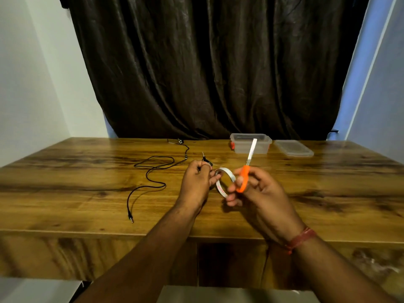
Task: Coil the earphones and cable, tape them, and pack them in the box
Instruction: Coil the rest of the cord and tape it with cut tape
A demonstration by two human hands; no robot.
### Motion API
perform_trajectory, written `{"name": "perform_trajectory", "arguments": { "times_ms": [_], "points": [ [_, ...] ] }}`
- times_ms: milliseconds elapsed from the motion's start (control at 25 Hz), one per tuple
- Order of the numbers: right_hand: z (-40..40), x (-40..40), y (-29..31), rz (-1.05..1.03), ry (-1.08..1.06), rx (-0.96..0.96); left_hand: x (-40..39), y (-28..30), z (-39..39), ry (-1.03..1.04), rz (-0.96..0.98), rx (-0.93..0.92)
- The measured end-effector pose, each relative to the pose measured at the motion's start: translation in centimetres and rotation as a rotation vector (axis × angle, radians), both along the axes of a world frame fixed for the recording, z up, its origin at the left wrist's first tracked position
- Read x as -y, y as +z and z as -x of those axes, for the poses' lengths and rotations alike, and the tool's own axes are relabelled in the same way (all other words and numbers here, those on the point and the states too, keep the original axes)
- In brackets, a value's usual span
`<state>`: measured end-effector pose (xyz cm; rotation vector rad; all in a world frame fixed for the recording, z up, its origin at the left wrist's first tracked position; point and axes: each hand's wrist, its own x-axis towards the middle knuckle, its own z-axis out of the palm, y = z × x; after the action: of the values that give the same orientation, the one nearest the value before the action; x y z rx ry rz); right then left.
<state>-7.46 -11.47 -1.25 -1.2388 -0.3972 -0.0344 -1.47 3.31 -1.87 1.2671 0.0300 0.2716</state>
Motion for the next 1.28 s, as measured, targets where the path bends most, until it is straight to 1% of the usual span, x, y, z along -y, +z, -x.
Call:
{"name": "perform_trajectory", "arguments": {
  "times_ms": [40, 120, 160, 240, 320, 520, 760, 1040, 1200, 1280],
  "points": [
    [0.0, -1.4, 0.2, 0.005, 0.071, 0.026, -0.1, 0.0, 0.1, 0.01, -0.051, -0.003],
    [-1.0, -2.8, 0.2, -0.003, 0.097, 0.011, -0.2, 0.0, 0.3, 0.026, -0.118, -0.018],
    [-1.9, -2.8, 0.1, -0.015, 0.065, -0.003, -0.2, 0.0, 0.4, 0.023, -0.093, -0.01],
    [-3.4, -2.2, -0.1, -0.014, -0.015, -0.026, -0.3, 0.1, 0.3, -0.021, 0.035, 0.015],
    [-4.7, -1.4, -0.6, -0.004, -0.021, -0.041, -0.2, 0.1, 0.0, -0.051, 0.091, 0.026],
    [-5.4, -1.0, -1.5, 0.14, 0.193, -0.011, -0.3, 0.0, -0.6, -0.059, 0.168, -0.006],
    [-5.3, -0.8, -1.4, 0.138, 0.244, 0.007, -0.7, 0.5, 0.0, -0.088, 0.326, -0.015],
    [-5.0, -0.7, -1.7, 0.237, 0.294, 0.021, -0.8, 0.6, 0.0, -0.038, 0.332, -0.029],
    [-5.1, -0.9, -1.5, 0.332, 0.27, -0.015, -1.0, 0.7, 0.2, -0.041, 0.353, -0.021],
    [-5.4, -0.8, -1.3, 0.347, 0.255, -0.033, -1.1, 0.7, 0.1, -0.047, 0.347, -0.014]
  ]
}}
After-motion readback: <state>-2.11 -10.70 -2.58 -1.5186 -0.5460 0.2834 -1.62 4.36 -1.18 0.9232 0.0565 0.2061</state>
